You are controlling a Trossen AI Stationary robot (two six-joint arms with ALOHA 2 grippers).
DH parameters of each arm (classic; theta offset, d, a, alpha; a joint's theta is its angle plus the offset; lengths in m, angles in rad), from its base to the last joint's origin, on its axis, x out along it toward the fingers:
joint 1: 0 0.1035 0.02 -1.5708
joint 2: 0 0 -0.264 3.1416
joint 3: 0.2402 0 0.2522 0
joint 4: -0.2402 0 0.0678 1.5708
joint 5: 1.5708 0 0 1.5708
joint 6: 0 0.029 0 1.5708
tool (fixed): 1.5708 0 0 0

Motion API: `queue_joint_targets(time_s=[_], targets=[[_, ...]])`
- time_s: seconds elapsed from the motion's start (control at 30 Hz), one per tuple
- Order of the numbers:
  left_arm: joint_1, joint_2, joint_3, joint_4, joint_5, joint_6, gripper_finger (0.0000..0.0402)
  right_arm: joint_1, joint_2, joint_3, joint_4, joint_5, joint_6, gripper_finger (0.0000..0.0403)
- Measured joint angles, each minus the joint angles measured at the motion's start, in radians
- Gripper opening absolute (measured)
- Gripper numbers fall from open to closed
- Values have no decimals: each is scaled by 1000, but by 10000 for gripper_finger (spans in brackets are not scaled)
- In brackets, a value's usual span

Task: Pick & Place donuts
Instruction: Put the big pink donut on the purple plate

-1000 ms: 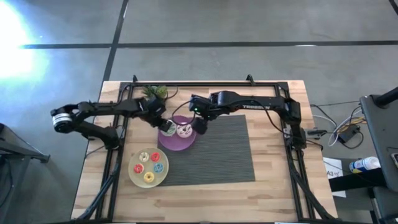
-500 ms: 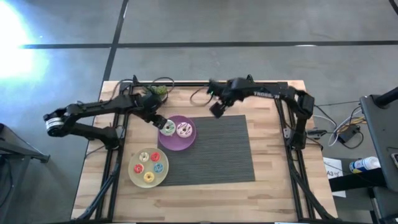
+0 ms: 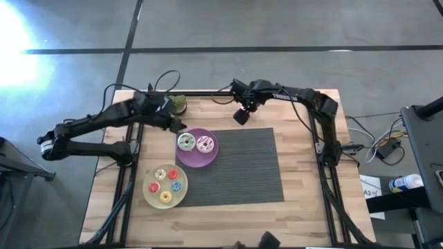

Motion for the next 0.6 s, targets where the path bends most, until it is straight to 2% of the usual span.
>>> queue_joint_targets(time_s=[0.33, 0.47, 0.6], targets=[[-20, -6, 13, -1, 0, -45, 149, -48, 114, 68, -17, -14, -79, 228], [-24, -6, 13, -1, 0, -56, 149, -64, 146, 72, -30, -94, -80, 218], [-24, -6, 13, -1, -2, -58, 149, -69, 169, 74, -45, -113, -90, 204]])
